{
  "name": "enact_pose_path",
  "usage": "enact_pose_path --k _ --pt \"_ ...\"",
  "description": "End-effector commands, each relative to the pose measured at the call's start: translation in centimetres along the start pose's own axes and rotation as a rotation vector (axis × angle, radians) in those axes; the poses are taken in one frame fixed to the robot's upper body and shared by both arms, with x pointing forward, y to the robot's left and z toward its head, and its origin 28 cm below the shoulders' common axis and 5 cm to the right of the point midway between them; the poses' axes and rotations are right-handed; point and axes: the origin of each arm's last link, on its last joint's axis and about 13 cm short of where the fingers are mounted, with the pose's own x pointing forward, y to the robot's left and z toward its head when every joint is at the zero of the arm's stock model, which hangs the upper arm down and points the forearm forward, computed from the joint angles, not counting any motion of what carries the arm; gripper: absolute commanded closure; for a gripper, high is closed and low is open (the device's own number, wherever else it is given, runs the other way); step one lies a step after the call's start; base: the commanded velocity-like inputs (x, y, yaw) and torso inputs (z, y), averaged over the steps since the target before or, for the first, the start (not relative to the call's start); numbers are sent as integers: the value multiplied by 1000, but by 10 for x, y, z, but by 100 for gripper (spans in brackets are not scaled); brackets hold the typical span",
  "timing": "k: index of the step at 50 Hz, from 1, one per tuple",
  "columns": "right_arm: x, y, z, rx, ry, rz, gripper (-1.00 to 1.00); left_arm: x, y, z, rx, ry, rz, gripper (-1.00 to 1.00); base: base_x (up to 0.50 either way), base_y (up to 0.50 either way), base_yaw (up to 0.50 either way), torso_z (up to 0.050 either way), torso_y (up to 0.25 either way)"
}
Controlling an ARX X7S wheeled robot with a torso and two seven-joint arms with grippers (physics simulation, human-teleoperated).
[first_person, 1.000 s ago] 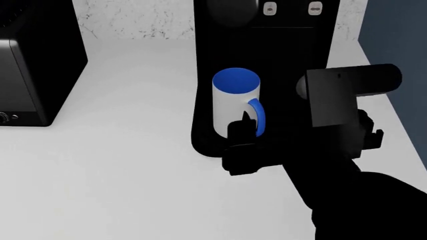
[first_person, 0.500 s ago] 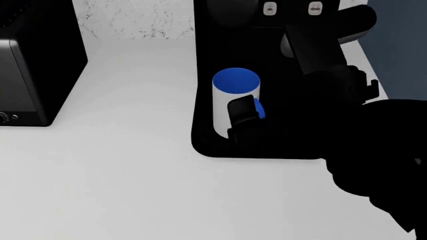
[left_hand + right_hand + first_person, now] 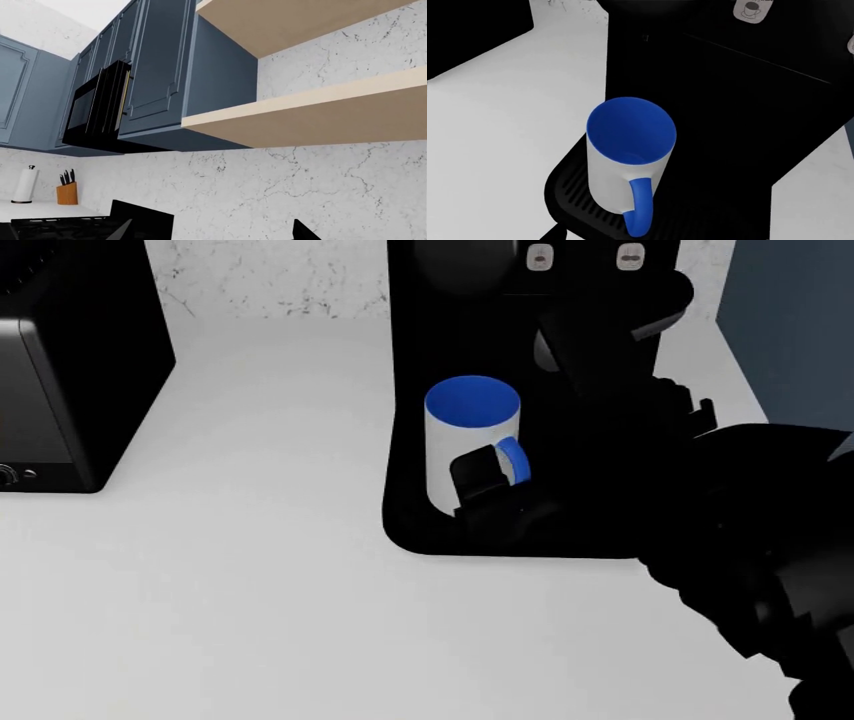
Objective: Pick the mug from under the coffee machine dispenser and place it on the counter.
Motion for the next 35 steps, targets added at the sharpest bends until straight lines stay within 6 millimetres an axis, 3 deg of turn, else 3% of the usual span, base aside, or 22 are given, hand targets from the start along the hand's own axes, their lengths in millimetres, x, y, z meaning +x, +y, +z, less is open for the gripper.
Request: enact_pose_path --k 1,18,35 --pt "16 -2 -8 -17 20 25 -100 0 0 0 4 -1 -1 -100 0 0 0 0 0" --pt "33 -12 -13 12 36 4 -100 0 0 0 6 -5 -1 -100 0 0 0 0 0" --pt "43 -3 -14 13 54 47 -100 0 -1 1 4 -9 -6 -100 0 0 0 0 0"
